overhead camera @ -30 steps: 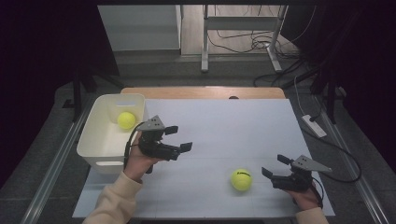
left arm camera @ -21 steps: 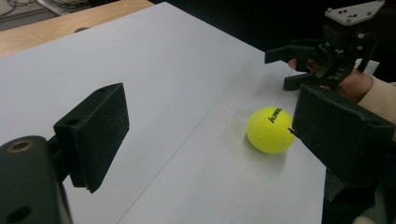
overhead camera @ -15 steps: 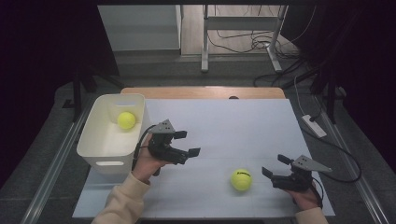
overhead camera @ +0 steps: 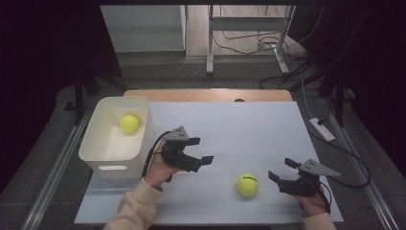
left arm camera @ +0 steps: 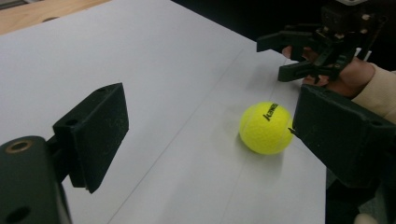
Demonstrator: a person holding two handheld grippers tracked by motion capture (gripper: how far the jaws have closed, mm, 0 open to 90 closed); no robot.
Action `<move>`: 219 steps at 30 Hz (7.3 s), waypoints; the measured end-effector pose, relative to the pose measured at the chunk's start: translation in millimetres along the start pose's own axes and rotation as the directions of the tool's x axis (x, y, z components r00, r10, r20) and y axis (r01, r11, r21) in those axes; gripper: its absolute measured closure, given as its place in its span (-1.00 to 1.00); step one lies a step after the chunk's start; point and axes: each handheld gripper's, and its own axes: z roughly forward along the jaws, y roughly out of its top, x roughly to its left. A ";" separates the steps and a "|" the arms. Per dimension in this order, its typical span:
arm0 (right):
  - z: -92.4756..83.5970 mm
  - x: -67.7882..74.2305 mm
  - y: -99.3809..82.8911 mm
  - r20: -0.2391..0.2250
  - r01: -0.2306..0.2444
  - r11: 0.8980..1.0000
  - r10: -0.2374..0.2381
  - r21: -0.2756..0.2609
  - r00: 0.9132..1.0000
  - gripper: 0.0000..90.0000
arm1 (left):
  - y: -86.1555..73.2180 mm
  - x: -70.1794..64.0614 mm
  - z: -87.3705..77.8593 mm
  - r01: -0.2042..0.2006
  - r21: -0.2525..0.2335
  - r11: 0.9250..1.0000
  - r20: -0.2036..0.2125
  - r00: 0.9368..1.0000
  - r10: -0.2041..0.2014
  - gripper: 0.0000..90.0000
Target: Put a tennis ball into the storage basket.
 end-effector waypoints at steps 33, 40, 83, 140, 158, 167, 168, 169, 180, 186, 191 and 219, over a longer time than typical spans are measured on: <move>-2.8 -1.1 2.5 0.004 -0.008 1.000 0.008 -0.020 1.000 -0.76 | -8.8 -17.8 48.3 -0.042 0.097 0.994 0.067 0.997 0.036 -0.74; -3.2 -1.3 2.9 0.005 -0.009 1.000 0.009 -0.019 1.000 -0.76 | -10.0 -20.5 51.1 -0.049 0.098 0.994 0.085 0.996 0.041 -0.75; -5.6 -2.5 4.1 0.002 -0.016 0.999 0.016 -0.033 1.000 -0.76 | -16.3 -29.3 92.4 -0.075 0.174 0.982 0.136 0.989 0.052 -0.75; -5.6 -3.9 3.5 0.001 -0.017 0.999 0.017 -0.030 1.000 -0.76 | -21.0 -60.9 160.5 -0.156 0.319 0.935 0.168 0.980 0.106 -0.81; -6.5 -4.9 2.8 0.004 -0.020 0.999 0.020 -0.029 1.000 -0.76 | -15.6 -66.0 148.9 -0.205 0.299 0.932 0.145 0.975 0.168 -0.41; -5.8 -4.5 2.2 0.004 -0.019 1.000 0.019 -0.024 1.000 -0.76 | -10.7 -63.8 126.1 -0.188 0.237 0.953 0.112 0.980 0.165 -0.41; -5.8 -4.5 2.2 0.004 -0.019 1.000 0.019 -0.024 1.000 -0.76 | -10.7 -63.8 126.1 -0.188 0.237 0.953 0.112 0.980 0.165 -0.41; -5.6 -4.5 2.0 0.005 -0.018 1.000 0.018 -0.024 1.000 -0.76 | -10.5 -62.7 123.0 -0.191 0.231 0.954 0.108 0.979 0.170 -0.41; -4.7 -3.2 1.6 0.004 -0.018 1.000 0.019 -0.019 1.000 -0.76 | -11.9 -60.1 109.4 -0.169 0.189 0.967 0.077 0.985 0.157 -0.41; -4.2 -2.5 1.5 0.002 -0.014 1.000 0.014 -0.017 1.000 -0.76 | -11.1 -57.2 98.4 -0.155 0.159 0.975 0.073 0.987 0.145 -0.41; -4.0 -2.6 1.6 0.003 -0.015 1.000 0.015 -0.017 1.000 -0.76 | -11.7 -54.1 90.4 -0.147 0.140 0.979 0.058 0.988 0.140 -0.41; -4.7 -1.8 1.5 -0.001 -0.016 1.000 0.016 -0.021 1.000 -0.76 | -8.3 -34.8 52.1 -0.097 0.081 0.992 0.001 0.995 0.097 -0.41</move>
